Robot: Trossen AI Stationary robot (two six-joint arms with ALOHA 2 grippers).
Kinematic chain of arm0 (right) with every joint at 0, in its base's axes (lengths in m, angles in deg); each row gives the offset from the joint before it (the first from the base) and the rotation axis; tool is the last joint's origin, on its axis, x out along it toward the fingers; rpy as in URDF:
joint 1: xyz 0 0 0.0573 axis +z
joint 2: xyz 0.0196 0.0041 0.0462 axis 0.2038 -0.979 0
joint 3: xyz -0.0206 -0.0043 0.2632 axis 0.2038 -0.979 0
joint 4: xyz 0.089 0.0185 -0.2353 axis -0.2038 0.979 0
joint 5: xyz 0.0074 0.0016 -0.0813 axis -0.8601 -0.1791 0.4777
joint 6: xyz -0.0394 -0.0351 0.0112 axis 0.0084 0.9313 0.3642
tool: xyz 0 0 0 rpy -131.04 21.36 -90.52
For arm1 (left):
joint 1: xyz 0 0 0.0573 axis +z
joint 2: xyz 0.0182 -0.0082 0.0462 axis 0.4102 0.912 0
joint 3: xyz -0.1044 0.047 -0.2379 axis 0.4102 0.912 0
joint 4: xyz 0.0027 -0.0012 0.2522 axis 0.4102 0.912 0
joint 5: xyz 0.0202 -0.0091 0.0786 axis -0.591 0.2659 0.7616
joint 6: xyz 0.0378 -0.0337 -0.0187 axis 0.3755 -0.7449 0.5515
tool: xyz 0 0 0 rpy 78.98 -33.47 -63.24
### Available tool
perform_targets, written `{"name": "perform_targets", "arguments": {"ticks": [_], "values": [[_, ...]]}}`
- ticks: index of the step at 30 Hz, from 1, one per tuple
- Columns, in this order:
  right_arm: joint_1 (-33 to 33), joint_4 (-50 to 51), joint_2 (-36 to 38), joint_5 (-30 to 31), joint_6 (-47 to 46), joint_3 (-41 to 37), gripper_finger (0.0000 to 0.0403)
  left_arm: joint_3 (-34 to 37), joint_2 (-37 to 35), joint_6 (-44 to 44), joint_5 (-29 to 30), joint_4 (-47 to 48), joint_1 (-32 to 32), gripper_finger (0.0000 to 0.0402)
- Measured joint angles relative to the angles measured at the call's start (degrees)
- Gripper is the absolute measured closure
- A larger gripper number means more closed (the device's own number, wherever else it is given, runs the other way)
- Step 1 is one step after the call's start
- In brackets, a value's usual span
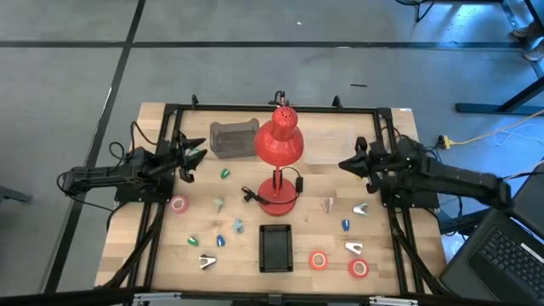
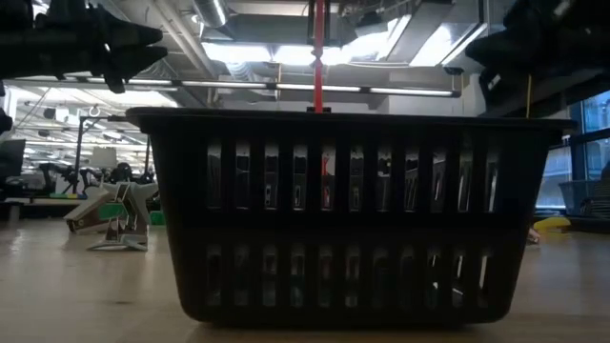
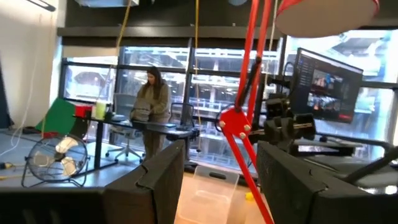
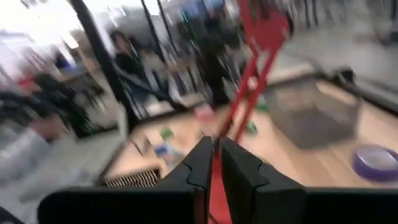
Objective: Pick and place Stapler, Stapler remover, tape
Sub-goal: Put the yellow stapler into the black bin
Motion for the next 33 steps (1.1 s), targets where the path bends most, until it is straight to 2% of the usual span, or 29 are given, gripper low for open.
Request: {"name": "perform_targets", "arguments": {"ticks": [4, 7, 9, 11, 14, 20, 29, 33], "values": [[5.29, 21.51, -11.09, 12.72, -0.4, 12.92, 0.0368, -0.01, 0.0, -0.71, 0.06, -1.19, 0.0, 0.0213], [7.73, 39.53, -19.54, 22.54, -10.6, 21.72, 0.0368, -0.01, 0.0, -2.29, 0.06, -0.99, 0.0, 0.0213], [8.83, 50.54, -24.17, 26.83, -17.71, 26.01, 0.0368, -0.01, 0.0, -3.08, 0.06, -0.48, 0.0, 0.0213], [9.85, 59.69, -27.52, 31.32, -24.12, 28.15, 0.0368, 0.0, 0.0, -3.23, 0.06, 0.25, 0.0, 0.0213], [10.89, 67.64, -29.96, 36.86, -34.4, 28.69, 0.0368, -0.02, 0.0, -3.85, 0.06, 1.08, 0.0, 0.0213], [12.66, 68.93, -30.42, 36.06, -46.03, 22.94, 0.0368, 0.0, 0.0, -5.55, 0.01, 3.65, 0.0, 0.0213], [12.74, 62.5, -30.42, 34.63, -46.86, 15.59, 0.0367, 0.0, 0.0, -5.59, -0.1, 4.24, -0.04, 0.0213], [12.74, 60.58, -30.42, 33.73, -45.57, 14.08, 0.0347, 0.0, 0.0, -5.57, -0.1, 4.24, -0.04, 0.0213]]}}
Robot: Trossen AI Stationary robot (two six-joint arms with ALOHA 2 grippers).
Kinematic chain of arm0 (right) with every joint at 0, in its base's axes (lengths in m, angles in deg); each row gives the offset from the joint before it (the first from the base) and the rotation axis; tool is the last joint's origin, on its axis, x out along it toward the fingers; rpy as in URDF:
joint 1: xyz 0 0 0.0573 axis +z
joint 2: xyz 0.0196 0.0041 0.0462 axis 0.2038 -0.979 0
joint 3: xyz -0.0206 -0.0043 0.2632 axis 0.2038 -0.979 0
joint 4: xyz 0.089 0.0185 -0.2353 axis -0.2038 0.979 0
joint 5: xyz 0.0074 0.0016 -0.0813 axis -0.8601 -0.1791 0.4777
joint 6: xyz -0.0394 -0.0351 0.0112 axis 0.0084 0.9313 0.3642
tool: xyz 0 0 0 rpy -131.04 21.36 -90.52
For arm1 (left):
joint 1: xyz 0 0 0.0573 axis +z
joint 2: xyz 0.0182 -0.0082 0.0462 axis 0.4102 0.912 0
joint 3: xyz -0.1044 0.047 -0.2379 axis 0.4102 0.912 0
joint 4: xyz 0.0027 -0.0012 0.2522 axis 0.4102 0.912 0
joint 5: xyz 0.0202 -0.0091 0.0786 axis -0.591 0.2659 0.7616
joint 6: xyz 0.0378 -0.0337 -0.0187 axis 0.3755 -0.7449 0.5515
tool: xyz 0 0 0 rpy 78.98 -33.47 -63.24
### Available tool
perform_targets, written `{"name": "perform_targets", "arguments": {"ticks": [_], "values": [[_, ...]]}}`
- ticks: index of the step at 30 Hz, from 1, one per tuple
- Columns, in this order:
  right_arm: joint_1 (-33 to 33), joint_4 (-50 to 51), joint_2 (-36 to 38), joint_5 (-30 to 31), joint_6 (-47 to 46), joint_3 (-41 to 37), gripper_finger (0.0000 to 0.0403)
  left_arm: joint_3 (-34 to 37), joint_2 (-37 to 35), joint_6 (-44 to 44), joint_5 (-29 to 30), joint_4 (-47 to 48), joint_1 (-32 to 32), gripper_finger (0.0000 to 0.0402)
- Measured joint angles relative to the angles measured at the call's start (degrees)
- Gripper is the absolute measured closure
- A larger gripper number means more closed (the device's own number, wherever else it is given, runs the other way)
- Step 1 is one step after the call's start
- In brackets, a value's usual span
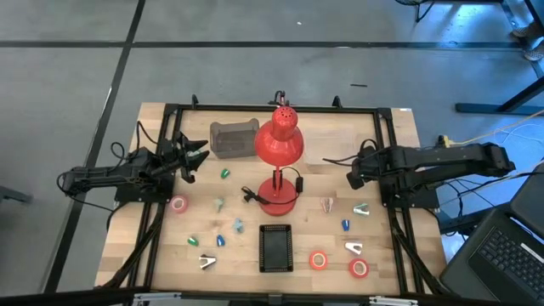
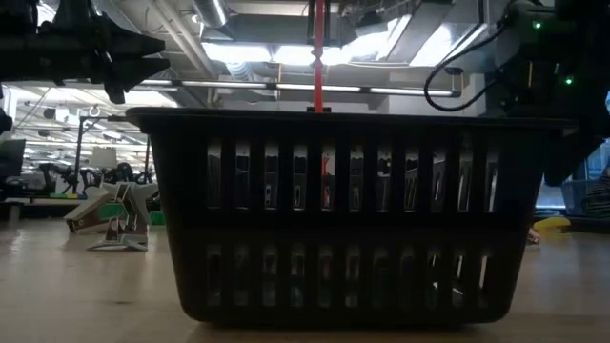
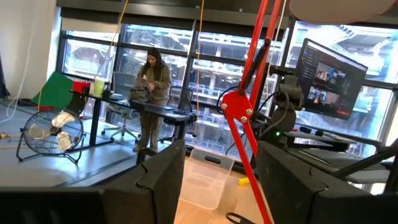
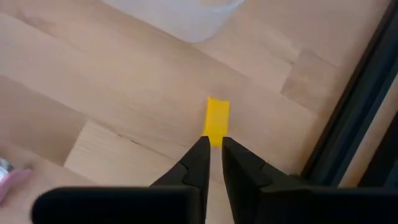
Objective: Pick and place Stapler, Stapler remover, tape
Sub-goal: Put the yellow stapler into the black bin
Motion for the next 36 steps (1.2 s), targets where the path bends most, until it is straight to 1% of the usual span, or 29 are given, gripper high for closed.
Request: {"name": "perform_targets", "arguments": {"ticks": [6, 10, 12, 17, 27, 32, 36], "values": [[0.0, -3.67, 0.02, -0.11, 0.61, -1.99, 0.0286, 0.0, 0.0, 2.45, 0.0, 0.0, 0.0, 0.0213], [-0.03, -4.5, -0.07, -0.09, -2.22, -2.81, 0.0262, 0.0, 0.0, 2.51, 0.0, 0.02, 0.0, 0.0213], [-0.17, -4.56, -0.07, -0.01, -3.94, -3.41, 0.0259, -0.01, 0.0, 2.54, 0.0, 0.06, 0.0, 0.0213], [-0.2, -8.64, -0.07, -0.15, -6.87, -5.7, 0.0258, 0.0, 0.0, 2.58, 0.0, 0.86, 0.0, 0.0213], [-0.22, -11.96, -0.46, -0.16, -8.94, -9.74, 0.0257, 0.0, 0.0, 2.58, 0.0, 1.51, 0.0, 0.0213], [-0.21, -13.44, -2.69, -0.31, -9.58, -10.89, 0.0257, 0.0, 0.0, 2.58, 0.0, 1.51, 0.0, 0.0213], [-0.2, -13.82, -4.41, 1.28, -9.63, -11.08, 0.026, -0.01, 0.0, 2.58, -0.01, 1.51, 0.0, 0.0213]]}}
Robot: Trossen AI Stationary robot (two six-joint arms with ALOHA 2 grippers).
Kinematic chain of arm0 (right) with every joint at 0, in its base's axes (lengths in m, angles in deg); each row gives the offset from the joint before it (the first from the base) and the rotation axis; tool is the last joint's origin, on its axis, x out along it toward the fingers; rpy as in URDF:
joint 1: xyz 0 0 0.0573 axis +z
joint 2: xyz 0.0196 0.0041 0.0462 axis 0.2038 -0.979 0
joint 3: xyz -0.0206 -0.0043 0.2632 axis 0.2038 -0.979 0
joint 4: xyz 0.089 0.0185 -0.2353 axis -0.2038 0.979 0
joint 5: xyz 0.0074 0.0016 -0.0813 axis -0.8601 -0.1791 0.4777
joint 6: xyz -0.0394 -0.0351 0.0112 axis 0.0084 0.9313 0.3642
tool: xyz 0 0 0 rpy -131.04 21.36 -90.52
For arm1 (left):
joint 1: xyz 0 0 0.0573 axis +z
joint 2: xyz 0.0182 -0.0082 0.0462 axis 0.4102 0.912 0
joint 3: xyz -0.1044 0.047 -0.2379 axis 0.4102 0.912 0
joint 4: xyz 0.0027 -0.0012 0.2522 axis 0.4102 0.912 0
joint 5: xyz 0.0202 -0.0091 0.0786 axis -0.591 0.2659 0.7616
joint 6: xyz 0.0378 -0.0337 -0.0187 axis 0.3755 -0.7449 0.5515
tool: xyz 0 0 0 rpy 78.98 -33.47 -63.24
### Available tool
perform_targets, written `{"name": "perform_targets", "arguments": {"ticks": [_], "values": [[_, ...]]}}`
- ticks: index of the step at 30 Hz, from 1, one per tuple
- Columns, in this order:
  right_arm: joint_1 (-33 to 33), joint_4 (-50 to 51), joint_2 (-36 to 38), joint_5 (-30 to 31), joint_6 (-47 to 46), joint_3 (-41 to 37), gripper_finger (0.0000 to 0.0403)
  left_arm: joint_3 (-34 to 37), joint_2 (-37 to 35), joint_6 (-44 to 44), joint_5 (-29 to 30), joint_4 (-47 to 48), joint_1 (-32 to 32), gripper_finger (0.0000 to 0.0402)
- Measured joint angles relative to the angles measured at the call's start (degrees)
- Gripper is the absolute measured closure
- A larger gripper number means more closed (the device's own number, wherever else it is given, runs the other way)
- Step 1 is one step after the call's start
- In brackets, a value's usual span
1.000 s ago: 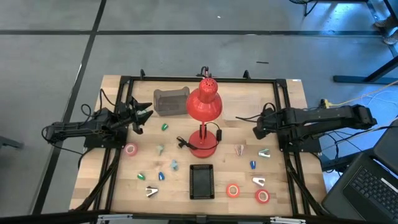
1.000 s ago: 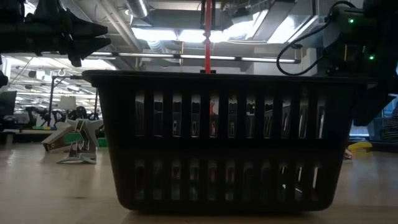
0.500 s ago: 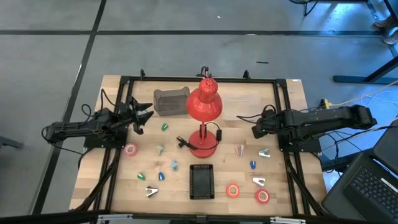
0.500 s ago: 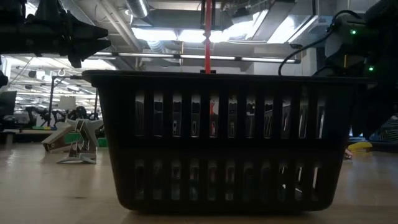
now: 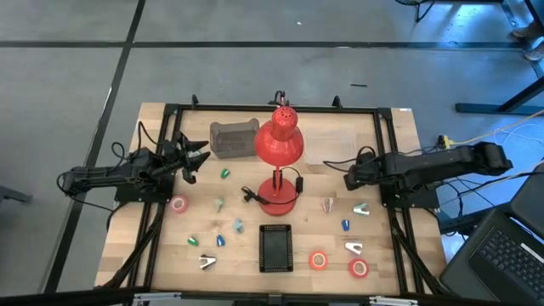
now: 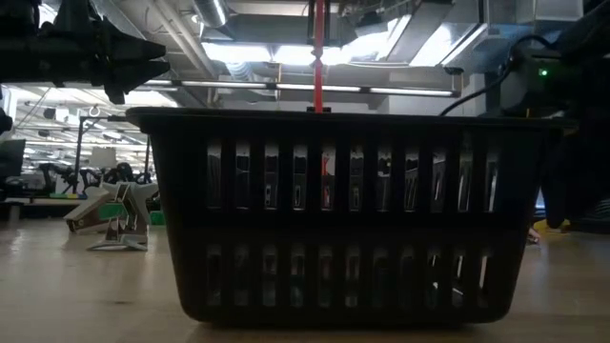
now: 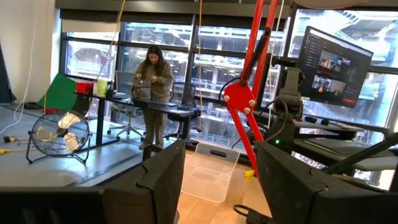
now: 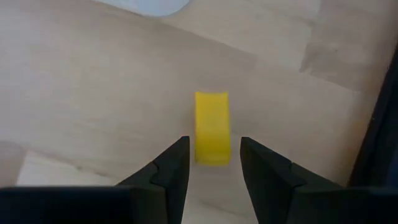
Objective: Pick and place Stapler, Stapler remover, tape
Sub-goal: Put the yellow stapler into the black bin
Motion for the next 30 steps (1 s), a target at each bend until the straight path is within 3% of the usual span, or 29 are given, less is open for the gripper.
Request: {"name": "perform_targets", "arguments": {"ticks": [3, 8, 13, 19, 22, 26, 30], "values": [[-0.01, -0.16, -0.7, 1.75, 0.0, 0.0, 0.0278, 0.0, 0.0, 0.0, 0.01, 0.02, 0.0, 0.0213], [0.0, -1.21, -0.84, 3.98, 0.05, 0.0, 0.0342, 0.0, 0.0, 0.0, 0.0, 0.71, 0.0, 0.0213], [0.12, -1.26, -0.82, 4.0, 2.4, 0.77, 0.0341, 0.01, 0.0, -0.71, 0.01, 1.38, 0.0, 0.0213], [1.54, 1.06, -0.77, 2.96, 6.38, 7.16, 0.0341, 0.01, 0.02, -1.46, 0.01, 1.37, 0.0, 0.0213], [3.23, 1.19, -0.77, -0.51, 9.67, 10.89, 0.0341, -0.01, 0.02, -1.48, -0.01, 1.38, 0.0, 0.0213], [7.46, -7.23, -0.77, -8.48, 17.41, 14.72, 0.0341, 0.01, 0.0, -1.49, 0.01, 1.36, 0.0, 0.0213], [12.08, -27.33, -1.48, -15.41, 26.21, 15.47, 0.0341, 0.01, 0.0, -1.49, -0.01, 1.36, 0.0, 0.0213]]}}
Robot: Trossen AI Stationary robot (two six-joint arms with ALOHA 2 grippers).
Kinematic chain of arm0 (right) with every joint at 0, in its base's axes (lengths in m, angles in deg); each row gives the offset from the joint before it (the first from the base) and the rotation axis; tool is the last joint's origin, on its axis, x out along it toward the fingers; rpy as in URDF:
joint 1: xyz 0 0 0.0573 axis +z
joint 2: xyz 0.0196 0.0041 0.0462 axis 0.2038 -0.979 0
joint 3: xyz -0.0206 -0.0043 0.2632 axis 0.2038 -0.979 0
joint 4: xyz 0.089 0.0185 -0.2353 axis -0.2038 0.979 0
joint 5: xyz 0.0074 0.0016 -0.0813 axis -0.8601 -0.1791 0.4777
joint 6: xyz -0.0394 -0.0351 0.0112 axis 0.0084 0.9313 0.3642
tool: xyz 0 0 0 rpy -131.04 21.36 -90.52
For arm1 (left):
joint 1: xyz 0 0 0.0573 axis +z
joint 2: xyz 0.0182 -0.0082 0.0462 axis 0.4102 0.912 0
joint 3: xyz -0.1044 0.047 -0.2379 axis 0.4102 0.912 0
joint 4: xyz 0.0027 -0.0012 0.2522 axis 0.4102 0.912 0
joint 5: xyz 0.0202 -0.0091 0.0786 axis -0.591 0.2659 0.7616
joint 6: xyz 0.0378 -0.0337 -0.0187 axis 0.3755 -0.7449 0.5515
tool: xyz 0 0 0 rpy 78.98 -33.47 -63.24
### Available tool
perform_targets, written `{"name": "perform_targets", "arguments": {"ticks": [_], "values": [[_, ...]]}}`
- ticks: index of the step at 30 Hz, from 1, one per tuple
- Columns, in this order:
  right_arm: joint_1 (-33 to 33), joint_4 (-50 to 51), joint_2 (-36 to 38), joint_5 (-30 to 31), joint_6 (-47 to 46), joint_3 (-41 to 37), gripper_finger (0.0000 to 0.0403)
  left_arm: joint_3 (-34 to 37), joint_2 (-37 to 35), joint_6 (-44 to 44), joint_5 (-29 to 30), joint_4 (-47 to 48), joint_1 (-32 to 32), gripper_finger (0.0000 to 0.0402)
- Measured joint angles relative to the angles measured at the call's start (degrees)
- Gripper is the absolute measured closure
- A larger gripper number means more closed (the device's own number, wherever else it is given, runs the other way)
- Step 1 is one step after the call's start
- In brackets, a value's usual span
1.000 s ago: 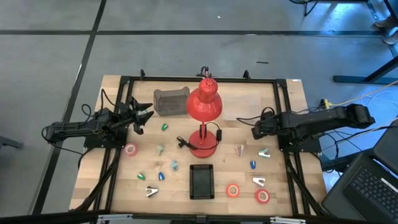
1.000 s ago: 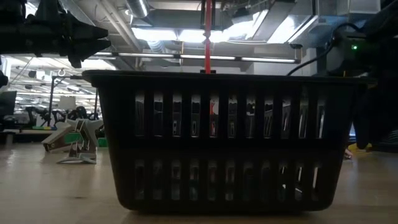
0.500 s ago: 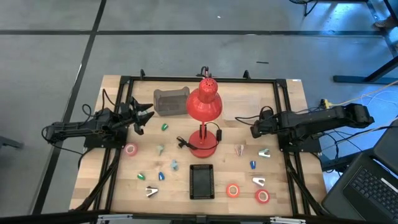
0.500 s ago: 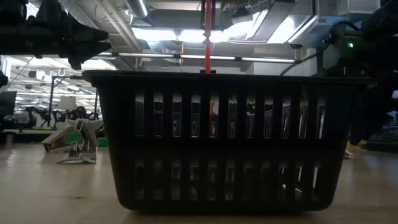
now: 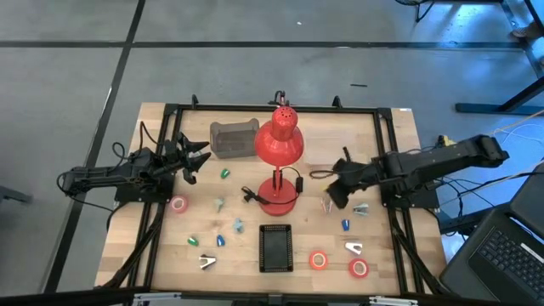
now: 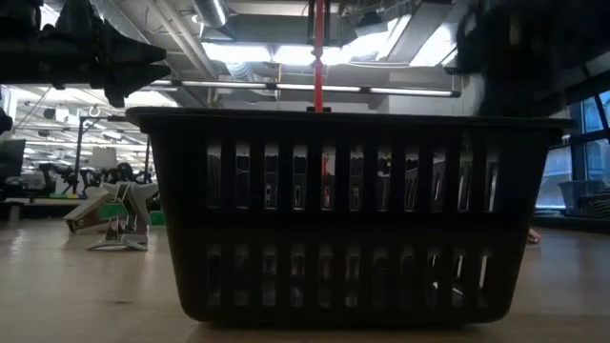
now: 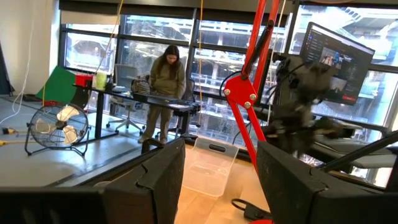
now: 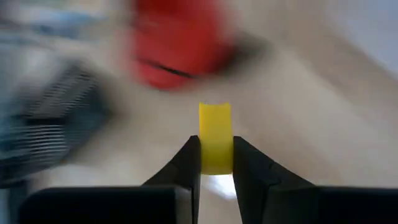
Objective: Pick and place Stapler, Stapler remover, tape
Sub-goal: Put the yellow stapler into the black bin
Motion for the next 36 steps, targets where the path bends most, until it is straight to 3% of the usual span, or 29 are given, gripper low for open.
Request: {"name": "perform_targets", "arguments": {"ticks": [6, 12, 16, 20, 28, 36], "values": [[4.14, -26.85, -5.52, -5.34, 16.75, 0.1, 0.0341, 0.0, 0.0, -0.25, 0.02, -0.05, 0.0, 0.0213], [4.6, -32.33, -15.97, -5.33, 21.86, 0.13, 0.0341, -0.02, 0.0, -0.2, 0.02, -0.07, 0.0, 0.0213], [4.6, -32.34, -24.7, -6.46, 24.67, 4.31, 0.0341, 0.0, 0.0, -0.17, 0.27, -0.09, 0.0, 0.0213], [4.62, -30.62, -32.28, -12.13, 31.0, 12.51, 0.0341, -0.01, 0.02, -0.13, 4.08, -0.06, 0.0, 0.0213], [5.56, -12.51, -41.24, -15.04, 36.68, 27.81, 0.0341, -0.01, 0.02, -2.25, 4.32, 0.73, 0.0, 0.0213], [8.07, -14.13, -46.33, -13.85, 31.15, 29.69, 0.0341, -0.01, 0.28, -5.37, 4.22, 2.21, 0.0, 0.0213]]}}
